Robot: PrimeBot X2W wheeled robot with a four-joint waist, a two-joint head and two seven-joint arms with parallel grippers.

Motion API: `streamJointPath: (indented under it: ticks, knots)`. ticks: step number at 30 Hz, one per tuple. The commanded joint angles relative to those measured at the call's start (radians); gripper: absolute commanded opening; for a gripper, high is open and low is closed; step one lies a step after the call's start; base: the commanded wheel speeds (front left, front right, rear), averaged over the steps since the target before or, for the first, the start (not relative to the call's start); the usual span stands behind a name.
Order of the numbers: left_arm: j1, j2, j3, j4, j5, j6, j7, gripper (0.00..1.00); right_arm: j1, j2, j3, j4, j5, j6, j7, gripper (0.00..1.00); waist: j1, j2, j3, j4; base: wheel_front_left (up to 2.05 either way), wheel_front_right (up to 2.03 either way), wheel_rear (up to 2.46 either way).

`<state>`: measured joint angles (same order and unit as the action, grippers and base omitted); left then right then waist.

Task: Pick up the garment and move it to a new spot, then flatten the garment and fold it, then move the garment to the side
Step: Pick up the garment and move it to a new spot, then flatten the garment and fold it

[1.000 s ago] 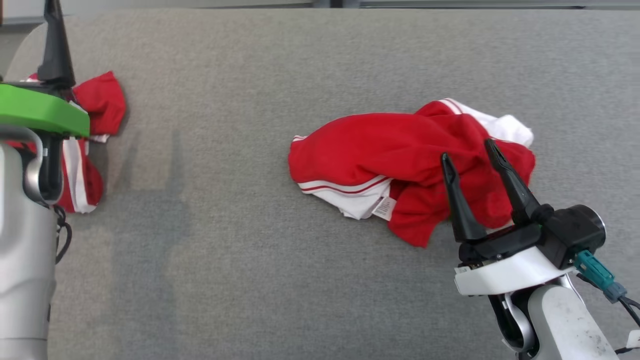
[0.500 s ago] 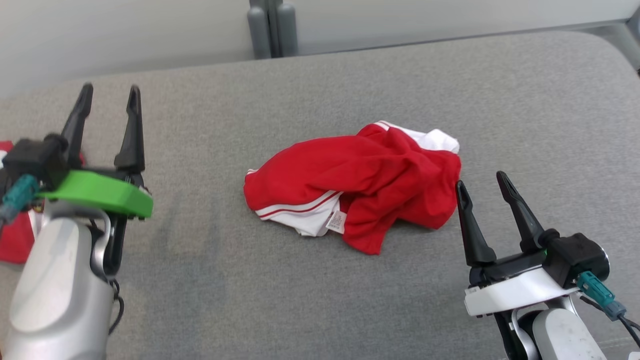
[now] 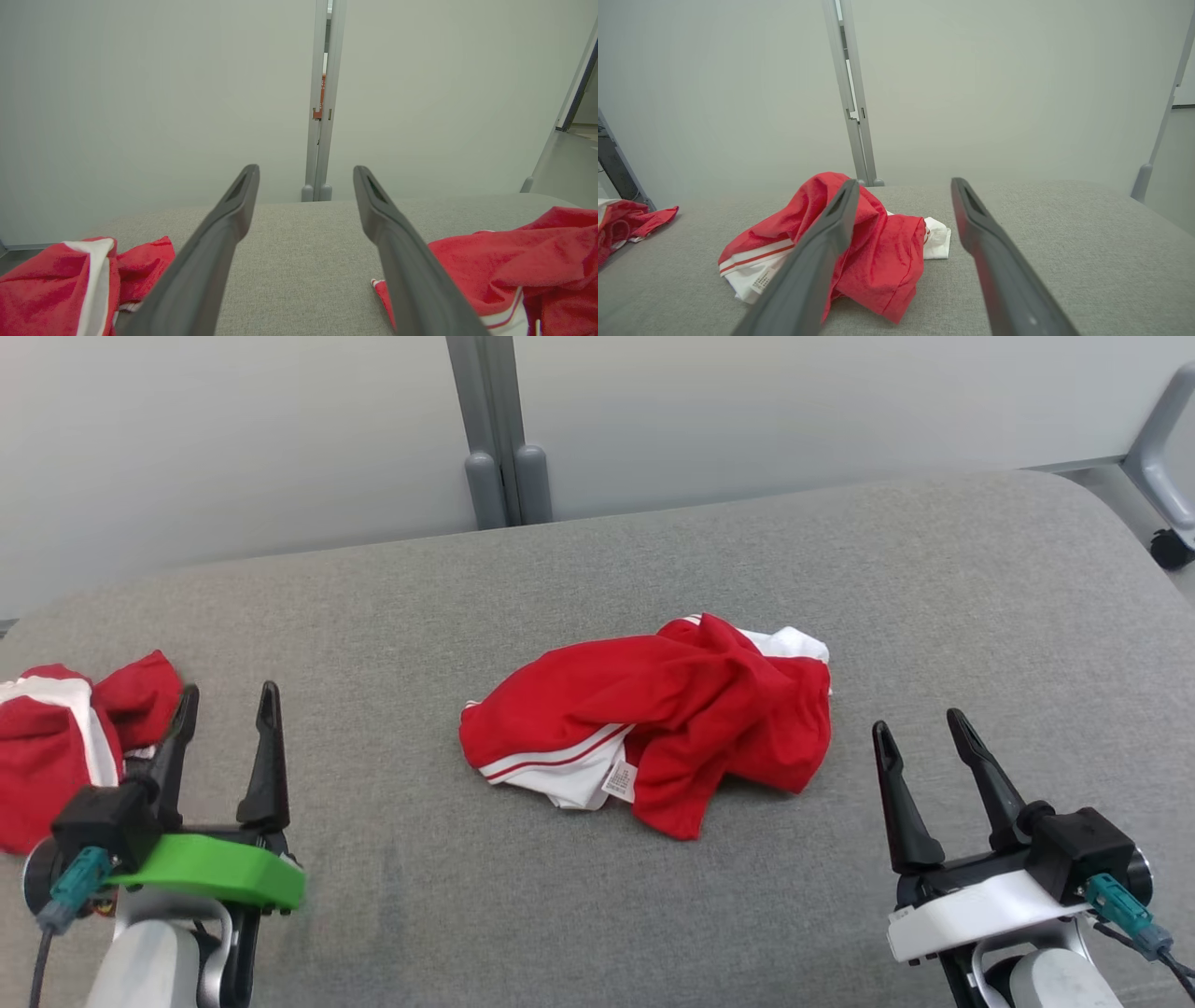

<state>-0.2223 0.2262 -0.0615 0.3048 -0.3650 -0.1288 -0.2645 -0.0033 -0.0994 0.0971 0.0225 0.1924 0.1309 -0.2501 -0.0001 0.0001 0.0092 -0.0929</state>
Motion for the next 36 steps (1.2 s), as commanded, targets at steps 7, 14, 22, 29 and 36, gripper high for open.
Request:
streamJointPath:
  ticks: [7, 14, 22, 29, 36]
  knots:
    - [0.112, -0.034, 0.046, -0.003, 0.014, 0.007, 0.0, 1.0, 0.019, -0.006, -0.003, 0.042, 0.019, 0.0, -0.006, 1.0, 0.0001, -0.0001, -0.017, 0.052, 0.0, 0.0, 0.0]
    - [0.16, -0.05, 0.076, -0.006, 0.035, 0.004, 0.0, 1.0, 0.001, -0.01, -0.002, 0.088, 0.021, 0.0, -0.008, 1.0, 0.0001, -0.0001, -0.019, 0.089, 0.0, 0.0, 0.0]
    - [0.171, -0.049, 0.069, -0.014, 0.02, -0.002, 0.0, 1.0, -0.021, -0.017, -0.001, 0.126, 0.03, 0.0, -0.01, 1.0, 0.0001, -0.0001, -0.018, 0.113, 0.0, 0.0, 0.0]
    - [0.161, -0.031, 0.036, -0.023, -0.005, -0.003, 0.0, 1.0, -0.023, -0.019, -0.005, 0.135, 0.035, 0.0, -0.012, 1.0, 0.0001, -0.0001, -0.011, 0.124, 0.0, 0.0, 0.0]
    - [0.16, -0.014, 0.009, -0.032, -0.012, -0.003, 0.0, 1.0, -0.017, -0.013, -0.003, 0.141, 0.039, 0.0, -0.014, 1.0, 0.0001, -0.0001, -0.002, 0.126, 0.0, 0.0, 0.0]
